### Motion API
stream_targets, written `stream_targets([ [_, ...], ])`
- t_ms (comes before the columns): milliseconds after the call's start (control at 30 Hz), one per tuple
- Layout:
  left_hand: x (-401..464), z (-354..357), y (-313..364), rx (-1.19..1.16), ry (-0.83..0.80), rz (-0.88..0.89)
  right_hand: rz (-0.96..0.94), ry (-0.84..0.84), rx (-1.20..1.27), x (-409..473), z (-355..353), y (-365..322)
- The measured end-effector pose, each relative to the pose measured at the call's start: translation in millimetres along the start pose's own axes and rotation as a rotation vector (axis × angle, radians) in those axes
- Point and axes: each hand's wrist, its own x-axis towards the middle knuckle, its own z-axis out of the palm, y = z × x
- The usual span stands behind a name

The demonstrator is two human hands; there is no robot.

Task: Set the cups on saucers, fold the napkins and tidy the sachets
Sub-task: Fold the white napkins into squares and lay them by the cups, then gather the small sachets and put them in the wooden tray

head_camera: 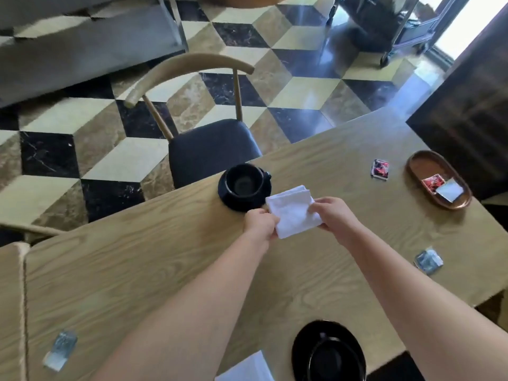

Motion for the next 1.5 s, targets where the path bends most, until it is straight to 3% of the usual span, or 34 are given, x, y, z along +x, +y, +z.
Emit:
stream_targets([
  [233, 90, 61, 50, -0.006, 0.079, -0.026, -0.092, 0.084, -0.132, 111, -15, -40],
  [467, 124, 95, 79, 0.018, 0.114, -0.050, -0.100, 0.144, -0.172, 167, -14, -48],
  [667, 124, 101, 67, 0.119, 0.205, -0.012, -0.189, 0.221, -0.327, 164, 0, -41],
  [800, 115, 94, 64, 0.119, 0.222, 0.033, -0.135, 0.250, -0.436, 155, 2, -40],
  [900, 97, 84, 56, 0.115, 0.186, 0.071, -0.128, 0.339, -0.373, 129, 2, -37],
  [1033, 55, 52, 12, 0.026, 0.093, 0.086, -0.258, 0.449, -0.164, 58, 29, -14],
  [1200, -3, -31, -90, -0.130, 0.200, -0.014, -0.304, 0.208, -0.096, -46, 106, 37],
  [1333, -56, -112, -164, -0.154, 0.327, -0.099, -0.275, -0.069, -0.226, -111, 166, 77],
  [1500, -92, -192, -208, -0.158, 0.496, -0.063, -0.210, -0.220, -0.369, -150, 211, 104],
])
